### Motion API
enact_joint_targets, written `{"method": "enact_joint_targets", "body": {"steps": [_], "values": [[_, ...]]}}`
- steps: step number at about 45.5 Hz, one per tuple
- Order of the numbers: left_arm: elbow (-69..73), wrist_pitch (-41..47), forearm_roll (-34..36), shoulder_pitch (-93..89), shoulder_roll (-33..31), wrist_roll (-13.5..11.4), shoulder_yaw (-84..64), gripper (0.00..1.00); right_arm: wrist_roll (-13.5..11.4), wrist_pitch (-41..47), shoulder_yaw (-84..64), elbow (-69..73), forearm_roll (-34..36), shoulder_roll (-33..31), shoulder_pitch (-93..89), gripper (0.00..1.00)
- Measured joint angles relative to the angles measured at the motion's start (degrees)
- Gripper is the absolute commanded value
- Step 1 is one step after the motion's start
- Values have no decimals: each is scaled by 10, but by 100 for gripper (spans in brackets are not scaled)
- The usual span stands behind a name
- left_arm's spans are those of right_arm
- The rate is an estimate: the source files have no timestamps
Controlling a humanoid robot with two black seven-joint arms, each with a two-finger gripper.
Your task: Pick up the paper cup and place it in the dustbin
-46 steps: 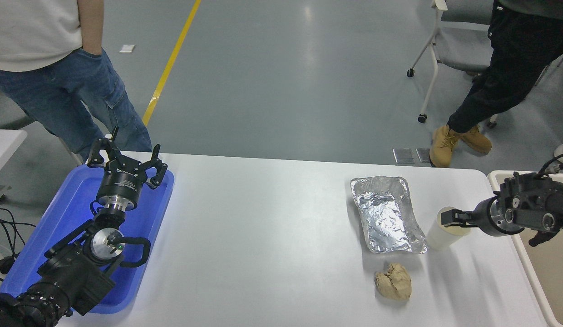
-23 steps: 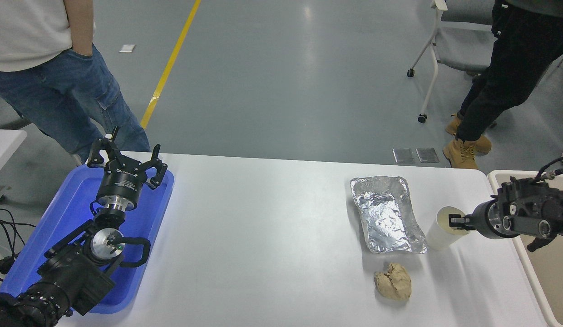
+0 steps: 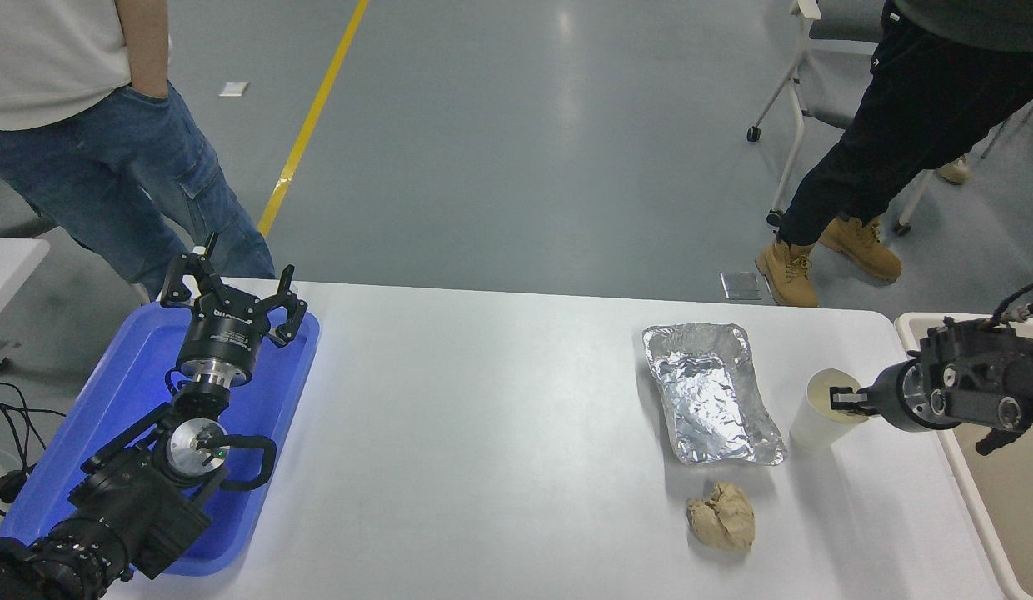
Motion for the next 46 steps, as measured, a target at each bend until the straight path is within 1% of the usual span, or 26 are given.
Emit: {"method": "enact_joint_targets", "body": {"steps": [11, 30, 37, 46], "values": [[0, 0, 0, 0, 0, 0, 0, 100, 5, 58, -17, 24, 0, -43, 87, 0], [0, 0, 0, 0, 0, 0, 0, 100, 6, 221, -37, 60, -9, -142, 314, 0], [0, 0, 0, 0, 0, 0, 0, 100, 7, 271, -42, 64, -13, -165, 382, 0], [0, 0, 0, 0, 0, 0, 0, 100, 7, 306, -45, 65, -16, -180, 434, 0]]}}
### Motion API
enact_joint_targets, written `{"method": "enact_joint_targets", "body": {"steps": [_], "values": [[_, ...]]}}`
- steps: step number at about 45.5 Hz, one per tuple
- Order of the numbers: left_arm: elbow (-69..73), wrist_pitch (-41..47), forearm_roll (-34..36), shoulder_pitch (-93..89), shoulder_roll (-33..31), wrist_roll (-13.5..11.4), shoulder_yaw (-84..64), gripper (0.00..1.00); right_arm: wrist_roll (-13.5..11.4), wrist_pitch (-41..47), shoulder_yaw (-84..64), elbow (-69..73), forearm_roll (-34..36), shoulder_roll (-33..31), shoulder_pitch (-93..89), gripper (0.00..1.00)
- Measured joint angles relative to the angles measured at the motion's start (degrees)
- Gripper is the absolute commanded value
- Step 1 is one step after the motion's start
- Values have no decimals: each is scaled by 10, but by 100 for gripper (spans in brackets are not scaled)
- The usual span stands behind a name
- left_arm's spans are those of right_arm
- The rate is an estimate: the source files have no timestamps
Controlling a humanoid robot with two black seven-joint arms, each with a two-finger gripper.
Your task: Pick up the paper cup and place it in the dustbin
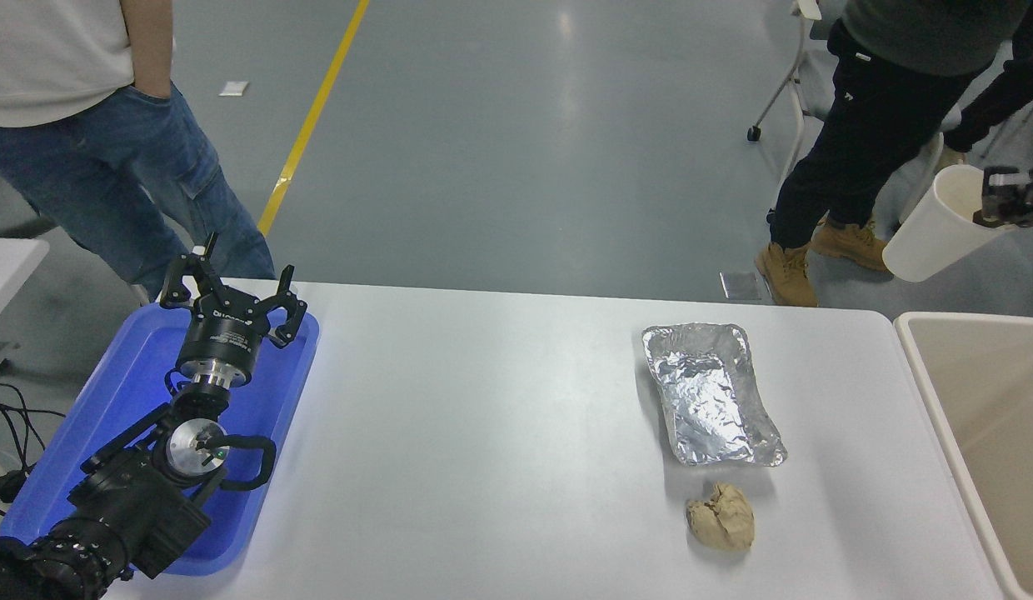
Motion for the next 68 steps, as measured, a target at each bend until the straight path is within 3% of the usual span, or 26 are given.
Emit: {"method": "enact_joint_targets", "body": {"steps": [20, 41, 68], "values": [[0, 0, 0, 0, 0, 0, 0, 100, -1, 4, -2, -9, -6, -7, 14, 0], [0, 0, 0, 0, 0, 0, 0, 100, -5, -109, 8, -200, 0, 2, -171, 0], [0, 0, 0, 0, 0, 0, 0, 100, -8, -290, 82, -489, 168, 94, -562, 0]]}}
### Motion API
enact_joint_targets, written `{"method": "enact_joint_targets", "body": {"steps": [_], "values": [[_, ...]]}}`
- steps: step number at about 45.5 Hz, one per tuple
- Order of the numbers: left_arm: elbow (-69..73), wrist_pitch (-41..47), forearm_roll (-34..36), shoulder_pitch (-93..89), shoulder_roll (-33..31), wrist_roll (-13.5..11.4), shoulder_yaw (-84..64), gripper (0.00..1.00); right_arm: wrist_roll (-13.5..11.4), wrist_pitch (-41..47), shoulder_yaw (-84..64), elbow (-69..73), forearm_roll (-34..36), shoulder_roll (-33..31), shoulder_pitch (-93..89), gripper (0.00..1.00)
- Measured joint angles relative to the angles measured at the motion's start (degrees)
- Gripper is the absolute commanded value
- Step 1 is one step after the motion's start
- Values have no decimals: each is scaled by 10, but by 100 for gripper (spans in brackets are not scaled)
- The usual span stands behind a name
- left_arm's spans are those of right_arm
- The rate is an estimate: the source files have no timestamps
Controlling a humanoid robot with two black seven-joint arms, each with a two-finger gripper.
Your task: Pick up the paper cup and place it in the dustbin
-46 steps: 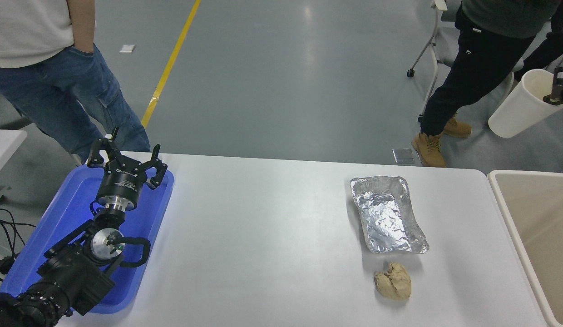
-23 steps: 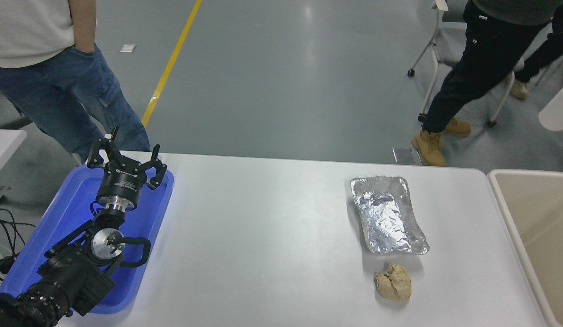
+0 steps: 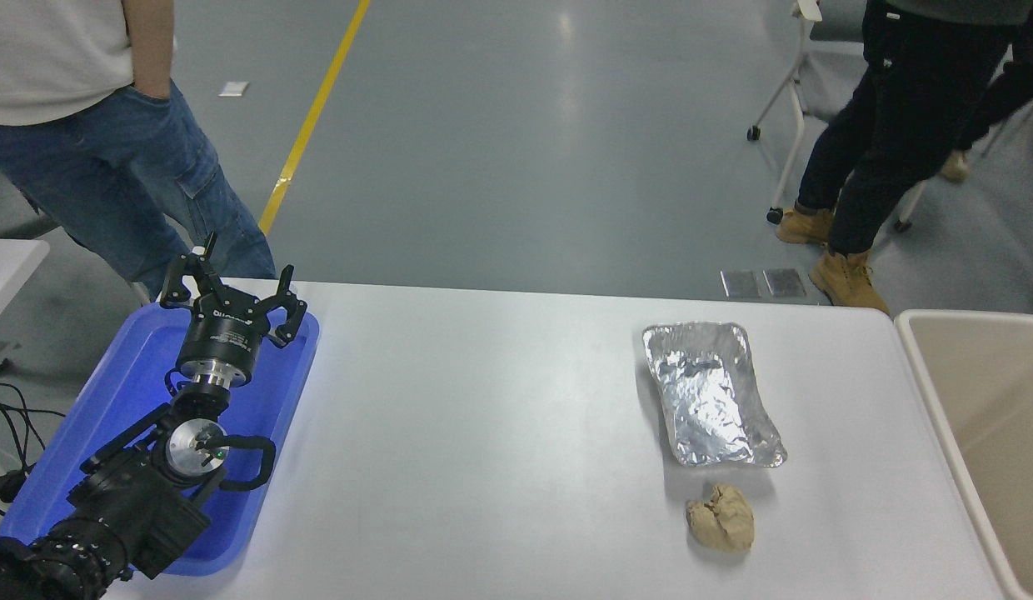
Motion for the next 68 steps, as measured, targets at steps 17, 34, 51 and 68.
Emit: {"method": "enact_joint_targets", "body": {"steps": [17, 34, 51, 68], "values": [[0, 0, 0, 0, 0, 0, 0, 100, -2, -103, 76, -38, 23, 49, -145, 0], [0, 0, 0, -1, 0, 0, 0, 100, -3, -137, 110, -58, 27, 82, -228, 0], [0, 0, 0, 0, 0, 0, 0, 100, -5, -142, 113, -62, 27, 87, -249, 70], [0, 0, 0, 0, 0, 0, 0, 100, -5, -149, 115, -51, 28, 86, -250, 100]]}}
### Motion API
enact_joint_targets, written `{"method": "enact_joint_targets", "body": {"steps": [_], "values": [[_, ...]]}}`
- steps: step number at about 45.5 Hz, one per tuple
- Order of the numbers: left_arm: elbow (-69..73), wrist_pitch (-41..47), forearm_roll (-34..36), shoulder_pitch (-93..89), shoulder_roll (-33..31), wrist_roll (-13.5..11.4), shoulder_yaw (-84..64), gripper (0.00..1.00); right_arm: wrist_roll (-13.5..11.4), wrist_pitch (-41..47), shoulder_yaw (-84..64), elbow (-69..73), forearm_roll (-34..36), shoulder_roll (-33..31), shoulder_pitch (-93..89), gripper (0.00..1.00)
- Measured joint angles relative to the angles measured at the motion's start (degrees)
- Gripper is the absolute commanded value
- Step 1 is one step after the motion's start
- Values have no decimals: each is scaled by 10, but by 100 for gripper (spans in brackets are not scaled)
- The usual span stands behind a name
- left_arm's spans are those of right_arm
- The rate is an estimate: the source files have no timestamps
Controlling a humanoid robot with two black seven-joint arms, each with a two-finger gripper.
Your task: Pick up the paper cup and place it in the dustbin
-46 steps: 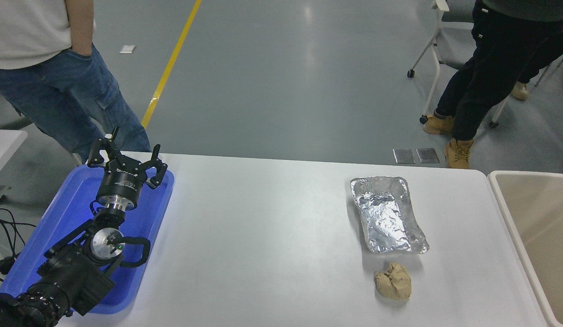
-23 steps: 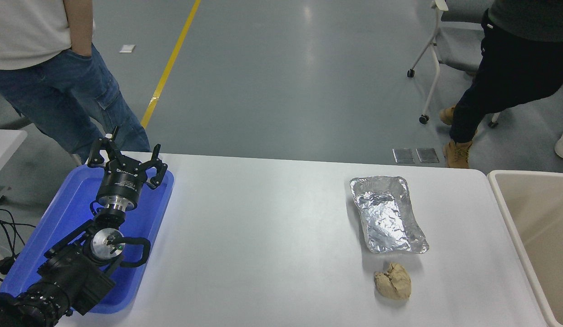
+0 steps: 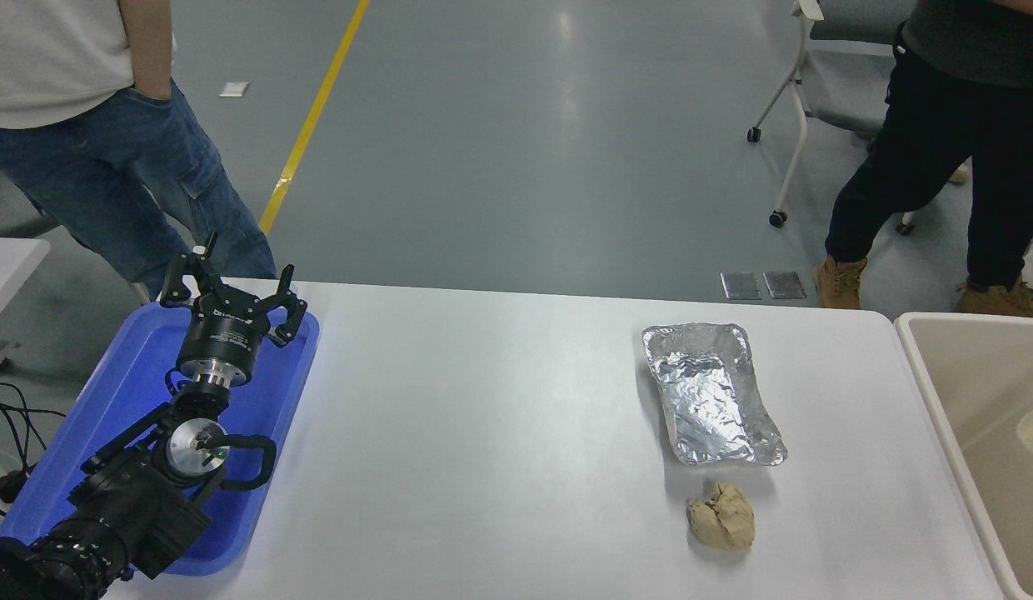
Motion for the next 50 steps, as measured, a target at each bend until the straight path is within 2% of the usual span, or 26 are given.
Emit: {"method": "enact_joint_targets", "body": {"steps": [10, 23, 39, 50], "values": [[0, 0, 0, 0, 0, 0, 0, 100, 0, 3, -4, 29, -1, -15, 43, 100], [0, 0, 0, 0, 0, 0, 0, 100, 0, 6, -71, 123, -7, -30, 196, 100], [0, 0, 0, 0, 0, 0, 0, 100, 0, 9, -180, 264, -7, 30, 384, 100], [0, 0, 0, 0, 0, 0, 0, 100, 0, 55, -199, 347, -6, 55, 464, 100]]}}
